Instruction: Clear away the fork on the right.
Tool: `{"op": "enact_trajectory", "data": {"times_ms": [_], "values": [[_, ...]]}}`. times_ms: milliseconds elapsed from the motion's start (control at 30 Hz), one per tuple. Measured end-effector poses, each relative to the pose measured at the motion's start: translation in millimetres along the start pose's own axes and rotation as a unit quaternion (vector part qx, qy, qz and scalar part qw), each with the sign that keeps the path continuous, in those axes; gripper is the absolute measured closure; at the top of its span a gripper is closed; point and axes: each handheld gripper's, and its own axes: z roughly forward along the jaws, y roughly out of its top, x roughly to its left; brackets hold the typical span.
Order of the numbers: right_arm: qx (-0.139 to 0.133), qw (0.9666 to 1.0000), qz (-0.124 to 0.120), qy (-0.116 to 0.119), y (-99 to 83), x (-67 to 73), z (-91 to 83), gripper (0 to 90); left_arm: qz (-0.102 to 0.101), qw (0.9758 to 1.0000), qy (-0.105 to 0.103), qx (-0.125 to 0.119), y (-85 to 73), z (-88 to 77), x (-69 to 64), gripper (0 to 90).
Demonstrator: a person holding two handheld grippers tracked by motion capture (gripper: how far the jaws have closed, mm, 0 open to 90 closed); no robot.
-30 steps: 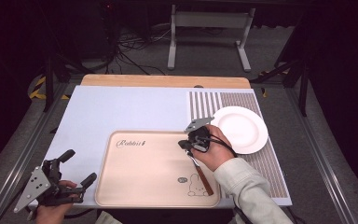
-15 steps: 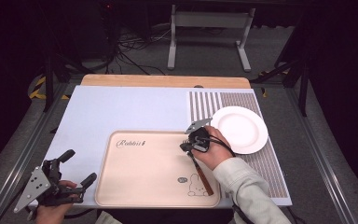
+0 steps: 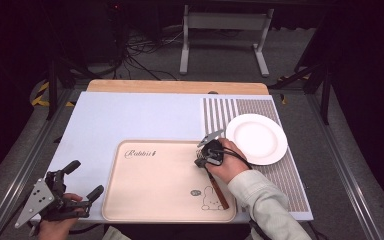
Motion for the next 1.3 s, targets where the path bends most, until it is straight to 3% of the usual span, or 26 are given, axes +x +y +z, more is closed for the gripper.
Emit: {"op": "enact_trajectory", "data": {"times_ms": [933,1300], "values": [[0.017,0.9997,-0.002,-0.017,0.5,1.0,1.4,90.0,0.001,1.0000,-0.001,0.001,0.0,0.2,0.0,0.1],[0.025,0.9988,0.020,-0.036,-3.5,-6.0,-4.0,90.0,-0.001,1.0000,-0.001,0.001,-0.2,0.6,-0.4,0.1]]}}
